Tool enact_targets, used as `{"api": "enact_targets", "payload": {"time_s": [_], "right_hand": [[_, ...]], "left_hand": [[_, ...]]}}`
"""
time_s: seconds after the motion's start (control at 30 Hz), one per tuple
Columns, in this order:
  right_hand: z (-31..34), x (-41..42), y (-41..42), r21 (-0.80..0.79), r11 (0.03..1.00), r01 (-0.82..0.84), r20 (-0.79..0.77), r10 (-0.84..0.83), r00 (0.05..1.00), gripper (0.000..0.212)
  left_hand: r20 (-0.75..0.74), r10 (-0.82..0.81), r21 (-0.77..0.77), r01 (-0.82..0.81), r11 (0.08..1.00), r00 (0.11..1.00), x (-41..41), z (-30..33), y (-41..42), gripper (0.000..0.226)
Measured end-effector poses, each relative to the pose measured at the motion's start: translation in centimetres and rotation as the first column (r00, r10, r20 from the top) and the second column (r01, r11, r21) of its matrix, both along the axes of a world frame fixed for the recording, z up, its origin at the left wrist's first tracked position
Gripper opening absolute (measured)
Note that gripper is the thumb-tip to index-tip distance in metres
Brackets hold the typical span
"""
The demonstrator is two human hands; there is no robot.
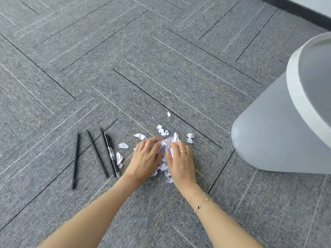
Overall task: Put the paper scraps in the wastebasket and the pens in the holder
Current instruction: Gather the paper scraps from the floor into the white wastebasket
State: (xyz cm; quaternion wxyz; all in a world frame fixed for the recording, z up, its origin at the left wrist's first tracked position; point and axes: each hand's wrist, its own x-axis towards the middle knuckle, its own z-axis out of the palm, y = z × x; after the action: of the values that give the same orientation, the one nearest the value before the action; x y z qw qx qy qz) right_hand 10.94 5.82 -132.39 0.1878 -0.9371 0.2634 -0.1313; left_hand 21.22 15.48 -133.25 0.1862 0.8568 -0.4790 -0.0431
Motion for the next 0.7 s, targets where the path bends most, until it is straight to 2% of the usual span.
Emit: {"api": "enact_targets", "payload": {"time_s": [0.13,0.23,0.4,0.53,0.6,0.7], "right_hand": [[0.4,0.0,0.0,-0.028,1.0,-0.015,-0.012,0.015,1.0,0.019],[0.4,-0.4,0.0,-0.023,0.998,-0.058,-0.078,0.056,0.995,0.016],[1.4,-1.1,-1.0,-0.013,0.99,-0.14,-0.228,0.134,0.964,0.024],[2.4,-1.9,-2.0,0.048,0.984,-0.17,-0.32,0.177,0.931,0.029],[3.3,-2.4,-2.4,0.071,0.983,-0.171,-0.322,0.184,0.929,0.028],[5.2,-2.6,-2.9,0.089,0.985,-0.146,-0.3,0.167,0.939,0.027]], "left_hand": [[0.07,-0.045,-0.021,0.047,0.999,0.997,-0.1,0.1,0.1,0.022],[0.056,-0.122,0.027,0.12,0.992,0.991,-0.3,0.3,0.1,0.017],[-0.12,-0.136,0.165,0.155,0.974,0.984,-0.5,1.9,-0.1,0.014],[-0.277,-0.054,0.235,0.122,0.964,0.959,-0.5,3.3,-0.3,0.007],[-0.35,-0.001,0.249,0.094,0.964,0.937,-0.6,3.9,-0.4,0.013],[-0.364,0.002,0.271,0.103,0.957,0.931,-0.4,5.5,-0.6,0.016]]}}
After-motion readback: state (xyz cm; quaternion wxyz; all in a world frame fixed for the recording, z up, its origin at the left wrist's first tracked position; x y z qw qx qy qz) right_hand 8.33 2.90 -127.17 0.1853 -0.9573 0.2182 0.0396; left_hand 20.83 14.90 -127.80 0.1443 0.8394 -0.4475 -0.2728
